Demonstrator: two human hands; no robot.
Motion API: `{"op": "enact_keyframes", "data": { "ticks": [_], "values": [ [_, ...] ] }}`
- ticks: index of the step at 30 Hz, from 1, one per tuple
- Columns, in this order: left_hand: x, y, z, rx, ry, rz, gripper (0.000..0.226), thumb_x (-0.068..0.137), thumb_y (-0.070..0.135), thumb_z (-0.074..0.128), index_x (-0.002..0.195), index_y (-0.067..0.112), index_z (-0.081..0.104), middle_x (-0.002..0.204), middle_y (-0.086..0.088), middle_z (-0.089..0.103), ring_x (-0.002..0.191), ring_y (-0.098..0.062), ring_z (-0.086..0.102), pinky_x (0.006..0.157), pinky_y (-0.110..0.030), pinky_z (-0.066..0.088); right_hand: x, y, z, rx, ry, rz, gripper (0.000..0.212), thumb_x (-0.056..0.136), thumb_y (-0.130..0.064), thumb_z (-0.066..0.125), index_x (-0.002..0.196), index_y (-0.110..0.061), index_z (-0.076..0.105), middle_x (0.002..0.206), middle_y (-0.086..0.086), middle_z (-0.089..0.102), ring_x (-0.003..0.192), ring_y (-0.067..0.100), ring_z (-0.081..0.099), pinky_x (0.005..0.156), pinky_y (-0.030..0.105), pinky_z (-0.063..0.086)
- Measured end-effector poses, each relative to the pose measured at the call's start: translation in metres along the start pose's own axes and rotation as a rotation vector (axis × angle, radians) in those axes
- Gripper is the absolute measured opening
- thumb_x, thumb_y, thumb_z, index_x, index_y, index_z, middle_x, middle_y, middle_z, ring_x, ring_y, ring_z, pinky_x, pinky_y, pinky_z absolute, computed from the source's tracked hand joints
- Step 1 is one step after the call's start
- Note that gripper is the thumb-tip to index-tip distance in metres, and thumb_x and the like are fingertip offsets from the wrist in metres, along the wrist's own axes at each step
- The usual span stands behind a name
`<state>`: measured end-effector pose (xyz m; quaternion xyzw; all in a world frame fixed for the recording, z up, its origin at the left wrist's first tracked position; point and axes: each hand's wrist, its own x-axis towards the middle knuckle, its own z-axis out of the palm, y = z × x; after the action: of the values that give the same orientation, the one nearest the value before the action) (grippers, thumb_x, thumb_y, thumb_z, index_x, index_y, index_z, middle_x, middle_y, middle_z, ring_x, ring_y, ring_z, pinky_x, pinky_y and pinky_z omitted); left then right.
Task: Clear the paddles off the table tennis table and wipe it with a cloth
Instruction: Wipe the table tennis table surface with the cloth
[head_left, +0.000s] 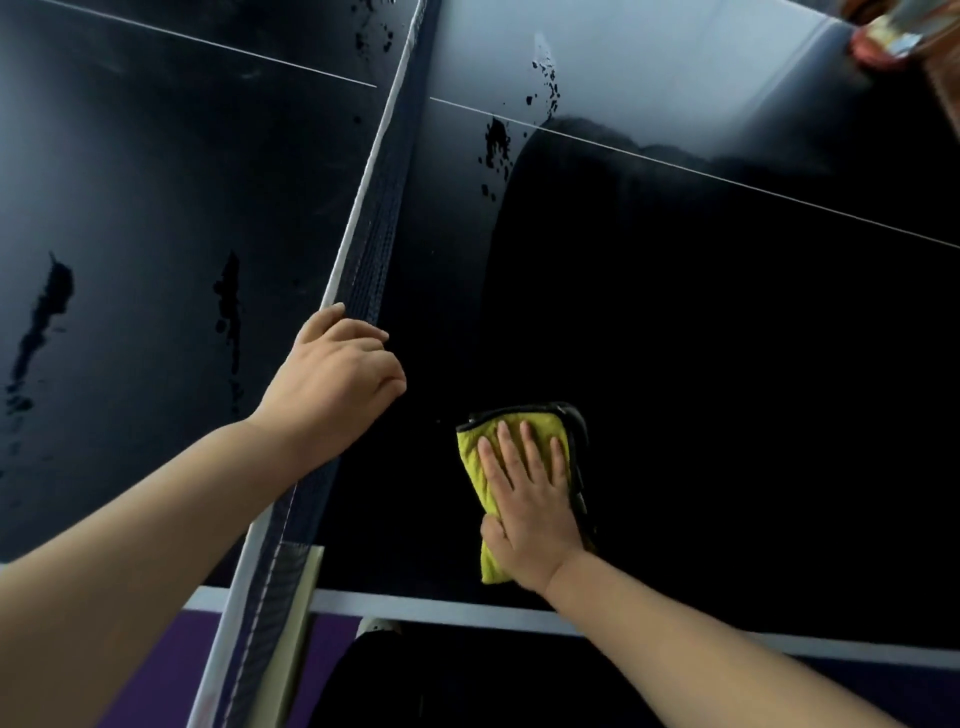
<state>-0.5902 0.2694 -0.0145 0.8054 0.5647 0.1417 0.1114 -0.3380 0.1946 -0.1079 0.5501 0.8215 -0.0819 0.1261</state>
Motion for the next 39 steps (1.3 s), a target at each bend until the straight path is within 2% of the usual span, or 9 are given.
{"op": "enact_keyframes", "data": {
  "ticks": [3, 7, 9, 11, 14, 19, 27, 32, 39],
  "values": [
    [-0.015, -0.001, -0.004, -0.004, 0.004, -0.01, 0.044, 0.09, 0.045, 0.031, 0.085, 0.028, 0.072, 0.088, 0.012, 0.067, 0.12, -0.014, 0.049, 0.114, -0.041, 0.011, -0.016, -0.036, 0.003, 0.071, -0.023, 0.195, 0.082, 0.072, -0.042, 0.04, 0.148, -0.013, 0.03, 0.155, 0.016, 0.034, 0.142, 0.038, 0.027, 0.11, 0.062, 0.016],
    [-0.02, -0.005, -0.008, 0.037, 0.052, -0.069, 0.042, 0.083, 0.037, 0.046, 0.117, 0.02, 0.065, 0.128, -0.001, 0.059, 0.133, -0.02, 0.038, 0.115, -0.04, 0.008, 0.002, -0.063, -0.002, 0.148, -0.035, 0.386, 0.084, 0.075, -0.048, 0.037, 0.148, -0.009, 0.03, 0.154, 0.021, 0.033, 0.141, 0.042, 0.027, 0.11, 0.065, 0.014],
    [-0.016, -0.006, -0.009, 0.024, 0.049, -0.114, 0.046, 0.083, 0.029, 0.057, 0.128, 0.018, 0.057, 0.141, -0.004, 0.047, 0.138, -0.02, 0.03, 0.116, -0.04, 0.005, 0.026, -0.069, -0.011, 0.202, -0.012, 0.494, 0.085, 0.079, -0.052, 0.036, 0.152, -0.009, 0.027, 0.158, 0.021, 0.021, 0.145, 0.043, 0.016, 0.112, 0.065, 0.006],
    [-0.007, -0.008, -0.008, 0.006, 0.027, -0.141, 0.052, 0.084, 0.023, 0.064, 0.134, 0.018, 0.051, 0.149, -0.004, 0.037, 0.142, -0.018, 0.022, 0.117, -0.04, 0.003, 0.058, -0.068, -0.021, 0.232, -0.048, 0.568, 0.085, 0.089, -0.054, 0.035, 0.156, -0.012, 0.004, 0.161, 0.019, -0.007, 0.147, 0.042, -0.01, 0.113, 0.064, -0.007],
    [0.012, -0.014, -0.006, 0.018, 0.013, -0.149, 0.052, 0.085, 0.024, 0.061, 0.136, 0.018, 0.049, 0.152, -0.004, 0.031, 0.144, -0.016, 0.016, 0.117, -0.039, 0.0, 0.112, -0.055, -0.037, 0.278, -0.023, 0.611, 0.088, 0.093, -0.055, 0.036, 0.154, -0.013, -0.011, 0.159, 0.018, -0.022, 0.144, 0.04, -0.024, 0.112, 0.065, -0.013],
    [0.057, -0.025, 0.003, -0.003, 0.009, -0.2, 0.054, 0.081, 0.035, 0.045, 0.132, 0.02, 0.053, 0.152, -0.003, 0.031, 0.144, -0.014, 0.013, 0.117, -0.038, -0.001, 0.2, -0.019, -0.061, 0.299, 0.01, 0.617, 0.086, 0.093, -0.052, 0.037, 0.155, -0.014, -0.007, 0.16, 0.016, -0.02, 0.144, 0.04, -0.024, 0.112, 0.064, -0.017],
    [0.145, -0.067, 0.014, 0.028, 0.016, -0.233, 0.052, 0.081, 0.035, 0.043, 0.13, 0.02, 0.056, 0.151, -0.003, 0.033, 0.144, -0.013, 0.007, 0.117, -0.036, -0.005, 0.329, 0.042, -0.092, 0.295, 0.065, 0.581, 0.084, 0.091, -0.047, 0.038, 0.156, -0.012, -0.003, 0.162, 0.016, -0.014, 0.146, 0.039, -0.02, 0.112, 0.063, -0.015],
    [0.195, -0.092, 0.023, 0.016, 0.025, -0.26, 0.045, 0.09, 0.032, 0.052, 0.134, 0.022, 0.051, 0.154, -0.001, 0.025, 0.145, -0.011, -0.003, 0.117, -0.038, -0.007, 0.404, 0.071, -0.111, 0.319, 0.119, 0.602, 0.082, 0.091, -0.045, 0.036, 0.156, -0.01, -0.001, 0.162, 0.018, -0.01, 0.146, 0.041, -0.017, 0.113, 0.065, -0.011],
    [0.228, -0.115, 0.035, 0.009, 0.039, -0.271, 0.054, 0.082, 0.04, 0.042, 0.132, 0.023, 0.053, 0.153, 0.001, 0.029, 0.145, -0.011, -0.001, 0.118, -0.038, -0.004, 0.498, 0.1, -0.132, 0.283, 0.169, 0.559, 0.08, 0.092, -0.044, 0.035, 0.156, -0.009, 0.003, 0.162, 0.018, -0.006, 0.147, 0.041, -0.012, 0.114, 0.064, -0.01]
  ]
}}
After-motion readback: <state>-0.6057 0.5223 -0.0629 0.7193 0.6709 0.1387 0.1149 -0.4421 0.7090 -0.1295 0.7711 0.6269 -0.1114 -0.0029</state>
